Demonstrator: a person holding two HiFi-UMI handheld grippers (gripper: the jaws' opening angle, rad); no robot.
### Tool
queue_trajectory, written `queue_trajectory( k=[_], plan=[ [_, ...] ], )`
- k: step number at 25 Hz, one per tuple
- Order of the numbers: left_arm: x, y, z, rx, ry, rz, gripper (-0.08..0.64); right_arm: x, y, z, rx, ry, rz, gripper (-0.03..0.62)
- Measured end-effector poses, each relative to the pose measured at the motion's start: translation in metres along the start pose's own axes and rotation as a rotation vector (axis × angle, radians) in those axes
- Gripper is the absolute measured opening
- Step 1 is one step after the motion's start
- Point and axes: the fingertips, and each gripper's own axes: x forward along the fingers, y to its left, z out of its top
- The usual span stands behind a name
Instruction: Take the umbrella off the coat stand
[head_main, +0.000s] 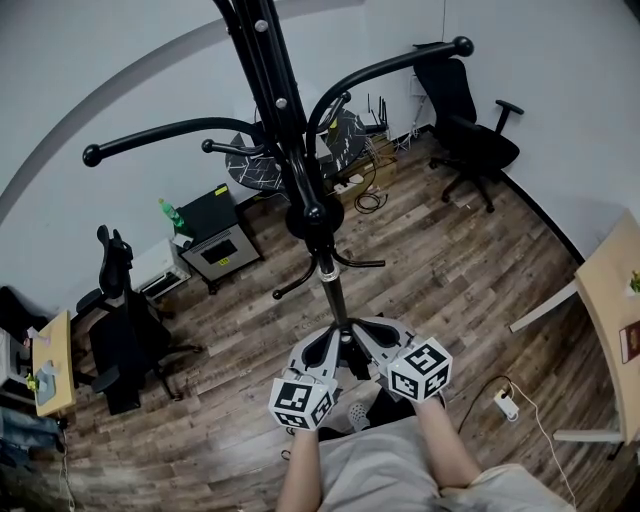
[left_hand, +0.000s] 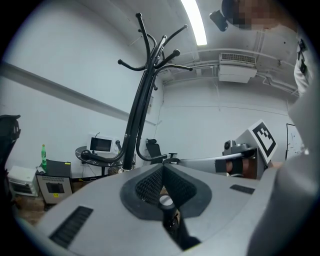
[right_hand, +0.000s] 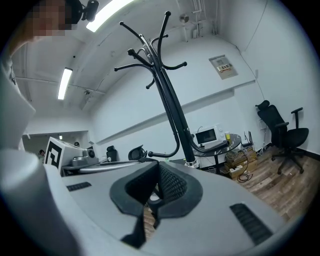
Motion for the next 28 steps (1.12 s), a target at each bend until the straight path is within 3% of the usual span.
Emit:
queue_trajectory(
  k=[28],
  plan=[
    [0.0015, 0.0012, 0.0045, -0.035, -0.032, 0.008, 0.021, 0.004, -0.0005, -0.0001, -0.006, -0.012, 0.011, 0.018]
  ],
)
